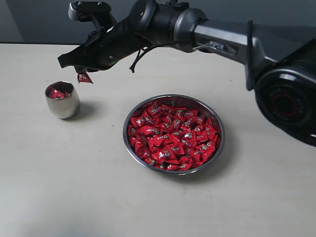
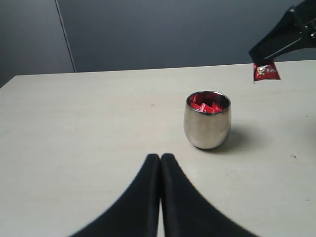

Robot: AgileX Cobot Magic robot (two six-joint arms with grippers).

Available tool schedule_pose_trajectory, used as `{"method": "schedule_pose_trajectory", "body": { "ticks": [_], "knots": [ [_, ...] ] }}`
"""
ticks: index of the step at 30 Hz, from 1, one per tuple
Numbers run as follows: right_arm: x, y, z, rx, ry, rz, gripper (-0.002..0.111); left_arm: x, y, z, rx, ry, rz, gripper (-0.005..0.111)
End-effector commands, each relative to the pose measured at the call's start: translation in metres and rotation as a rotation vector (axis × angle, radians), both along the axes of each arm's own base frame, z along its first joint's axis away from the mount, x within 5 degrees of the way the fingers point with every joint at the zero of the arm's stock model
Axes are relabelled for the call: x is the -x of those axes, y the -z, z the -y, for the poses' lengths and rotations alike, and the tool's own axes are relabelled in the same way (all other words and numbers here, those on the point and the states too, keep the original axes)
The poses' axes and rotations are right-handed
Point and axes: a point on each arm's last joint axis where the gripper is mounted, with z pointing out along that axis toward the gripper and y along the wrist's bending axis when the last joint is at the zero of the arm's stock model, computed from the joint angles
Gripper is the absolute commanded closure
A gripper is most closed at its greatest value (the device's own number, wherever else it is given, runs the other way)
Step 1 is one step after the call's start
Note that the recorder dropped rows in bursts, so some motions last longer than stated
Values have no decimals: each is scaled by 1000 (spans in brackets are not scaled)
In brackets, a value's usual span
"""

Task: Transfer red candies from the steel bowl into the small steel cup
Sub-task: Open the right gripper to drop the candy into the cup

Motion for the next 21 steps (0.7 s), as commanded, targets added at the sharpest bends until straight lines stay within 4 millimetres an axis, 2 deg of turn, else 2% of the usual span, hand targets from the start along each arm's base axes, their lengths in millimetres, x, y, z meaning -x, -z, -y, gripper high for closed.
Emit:
{"method": "schedule_pose_trajectory", "body": {
  "ticks": [1, 9, 21],
  "knots": [
    [-4, 1, -18, -37, -15, -20, 109, 0, 1, 0, 4, -1, 3, 106],
    [-7, 5, -40, -133, -10, -41, 109, 0, 1, 0, 4, -1, 3, 106],
    [-6, 23, -51, -178, 25, -70, 109, 0, 1, 0, 4, -1, 3, 106]
  ]
}}
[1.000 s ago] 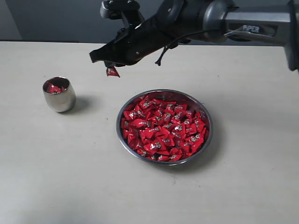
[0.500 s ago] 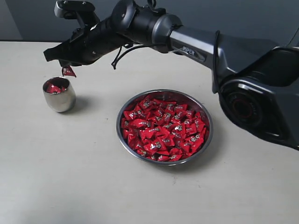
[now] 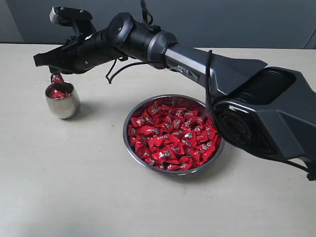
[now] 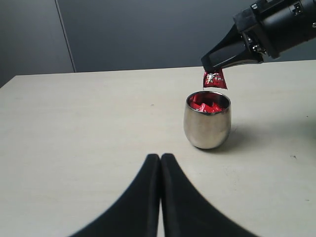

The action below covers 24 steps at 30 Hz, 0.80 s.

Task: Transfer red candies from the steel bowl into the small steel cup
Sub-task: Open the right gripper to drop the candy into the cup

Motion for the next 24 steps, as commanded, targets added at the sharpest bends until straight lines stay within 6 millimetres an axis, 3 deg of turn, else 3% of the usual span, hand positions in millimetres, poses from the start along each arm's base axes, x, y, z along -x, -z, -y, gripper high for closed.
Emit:
{"method": "schedule_pose_trajectory", "body": {
  "ticks": [1, 9, 24],
  "knots": [
    [0, 0, -3, -32, 13, 4, 109, 0, 1, 0, 4, -1, 3, 106],
    [-2, 8, -4, -33, 26, -6, 109, 0, 1, 0, 4, -1, 3, 106],
    [-5, 6, -4, -53, 52, 8, 109, 0, 1, 0, 4, -1, 3, 106]
  ]
}}
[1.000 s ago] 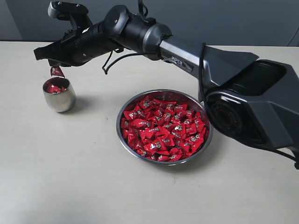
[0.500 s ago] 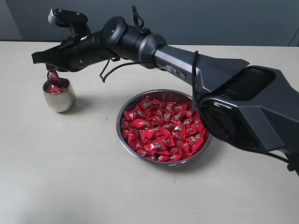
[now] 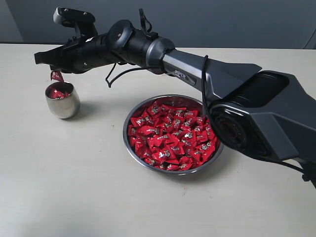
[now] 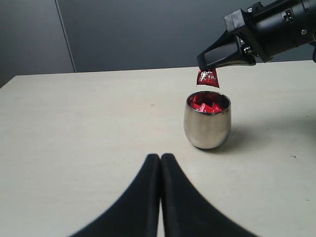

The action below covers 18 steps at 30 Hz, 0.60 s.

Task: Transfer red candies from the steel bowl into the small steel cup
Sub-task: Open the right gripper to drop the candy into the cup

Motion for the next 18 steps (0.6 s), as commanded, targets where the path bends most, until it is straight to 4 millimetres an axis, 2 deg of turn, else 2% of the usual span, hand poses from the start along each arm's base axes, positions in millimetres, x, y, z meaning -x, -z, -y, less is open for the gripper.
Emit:
{"method": "schedule_pose_trajectory", "body": {
  "ticks": [1, 7, 9, 12, 14, 18],
  "knots": [
    [1, -2, 0, 1, -19, 9, 109, 0, 1, 0, 4, -1, 3, 106],
    [5, -1, 0, 21, -64, 0, 107, 0, 1, 0, 4, -1, 3, 106],
    [5, -1, 0, 23, -64, 2, 98, 0, 1, 0, 4, -1, 3, 106],
    [4, -1, 0, 21, -60, 6, 77, 0, 1, 0, 4, -1, 3, 106],
    [4, 0, 0, 21, -56, 7, 69, 0, 1, 0, 4, -1, 3, 106],
    [4, 0, 0, 21, -55, 7, 68, 0, 1, 0, 4, -1, 3, 106]
  ]
}}
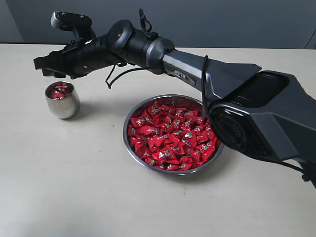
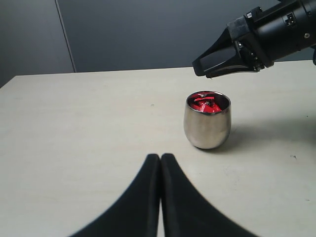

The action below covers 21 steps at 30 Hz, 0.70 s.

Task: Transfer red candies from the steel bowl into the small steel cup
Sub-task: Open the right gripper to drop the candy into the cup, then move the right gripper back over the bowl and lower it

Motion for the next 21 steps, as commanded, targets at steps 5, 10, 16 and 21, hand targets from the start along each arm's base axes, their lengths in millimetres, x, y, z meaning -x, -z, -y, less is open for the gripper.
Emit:
{"method": "schedule_pose_trajectory", "body": {
  "ticks": [5, 10, 16, 21],
  "knots": [
    [-1, -1, 0, -1, -5, 8, 68, 0, 1, 0, 4, -1, 3, 106],
    [1, -11, 3, 30, -37, 45, 108, 0, 1, 0, 4, -1, 3, 106],
    [-14, -27, 32, 270, -85, 236, 109, 0, 1, 0, 4, -1, 3, 106],
    [-27, -66, 53, 277, -48, 338, 109, 0, 1, 0, 4, -1, 3, 106]
  ]
}}
